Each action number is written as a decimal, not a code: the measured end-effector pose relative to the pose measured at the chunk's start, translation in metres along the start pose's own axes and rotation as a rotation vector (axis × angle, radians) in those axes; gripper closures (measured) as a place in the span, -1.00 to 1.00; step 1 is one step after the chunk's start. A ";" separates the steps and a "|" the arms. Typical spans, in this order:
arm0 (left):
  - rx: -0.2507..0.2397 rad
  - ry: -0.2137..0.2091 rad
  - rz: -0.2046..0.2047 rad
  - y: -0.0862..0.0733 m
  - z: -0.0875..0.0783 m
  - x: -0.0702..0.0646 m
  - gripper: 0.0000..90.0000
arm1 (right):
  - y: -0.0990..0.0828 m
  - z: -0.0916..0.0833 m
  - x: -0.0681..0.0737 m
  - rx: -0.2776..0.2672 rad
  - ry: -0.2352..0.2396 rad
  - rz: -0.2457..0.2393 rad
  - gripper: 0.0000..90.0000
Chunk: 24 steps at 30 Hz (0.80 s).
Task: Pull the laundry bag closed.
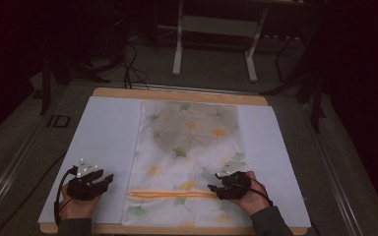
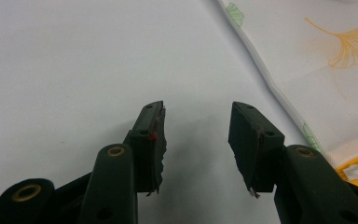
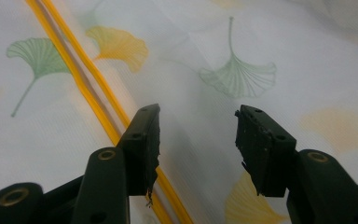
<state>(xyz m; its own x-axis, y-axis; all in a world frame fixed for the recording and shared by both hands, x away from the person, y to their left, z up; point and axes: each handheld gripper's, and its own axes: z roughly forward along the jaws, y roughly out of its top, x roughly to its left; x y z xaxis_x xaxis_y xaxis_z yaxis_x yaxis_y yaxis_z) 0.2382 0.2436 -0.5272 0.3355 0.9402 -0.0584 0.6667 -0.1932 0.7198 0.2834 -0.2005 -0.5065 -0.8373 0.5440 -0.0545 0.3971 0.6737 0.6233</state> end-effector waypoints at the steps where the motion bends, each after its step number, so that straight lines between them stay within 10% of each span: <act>1: 0.000 0.000 0.000 0.000 0.000 0.000 0.24 | 0.000 0.000 0.000 0.000 0.000 0.000 0.10; 24: 0.016 0.008 -0.002 0.001 -0.001 0.002 0.16 | 0.036 0.018 0.029 0.003 0.068 -0.108 0.18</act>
<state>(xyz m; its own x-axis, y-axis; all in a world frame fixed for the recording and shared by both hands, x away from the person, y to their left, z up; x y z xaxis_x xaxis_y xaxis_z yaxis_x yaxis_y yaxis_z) 0.2389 0.2456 -0.5255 0.3285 0.9430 -0.0541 0.6780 -0.1955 0.7086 0.2800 -0.1517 -0.4995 -0.8987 0.4334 -0.0680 0.3046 0.7279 0.6143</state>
